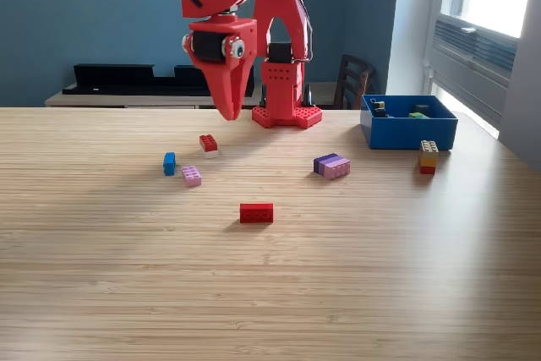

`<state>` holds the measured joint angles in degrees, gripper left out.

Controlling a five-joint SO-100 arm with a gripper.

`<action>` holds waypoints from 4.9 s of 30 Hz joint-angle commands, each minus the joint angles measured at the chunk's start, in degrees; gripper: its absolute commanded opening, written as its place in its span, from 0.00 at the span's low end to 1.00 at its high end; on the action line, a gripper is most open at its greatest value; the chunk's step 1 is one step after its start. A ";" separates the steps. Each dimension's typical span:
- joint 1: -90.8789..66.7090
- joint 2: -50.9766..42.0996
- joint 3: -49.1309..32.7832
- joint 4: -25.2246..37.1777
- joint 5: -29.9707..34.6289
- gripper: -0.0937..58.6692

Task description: Grasp a lego block and put it in the bin.

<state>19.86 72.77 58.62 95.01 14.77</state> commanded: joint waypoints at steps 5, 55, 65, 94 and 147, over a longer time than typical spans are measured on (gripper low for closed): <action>5.89 1.32 2.90 -4.66 1.85 0.33; 8.70 -4.48 20.30 -17.14 5.80 0.28; 10.28 -4.48 20.13 -18.19 4.75 0.00; -43.24 -3.25 -3.87 7.12 4.04 0.00; -50.89 -3.25 -2.99 7.12 -6.86 0.00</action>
<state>-37.97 67.41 58.36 99.49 8.26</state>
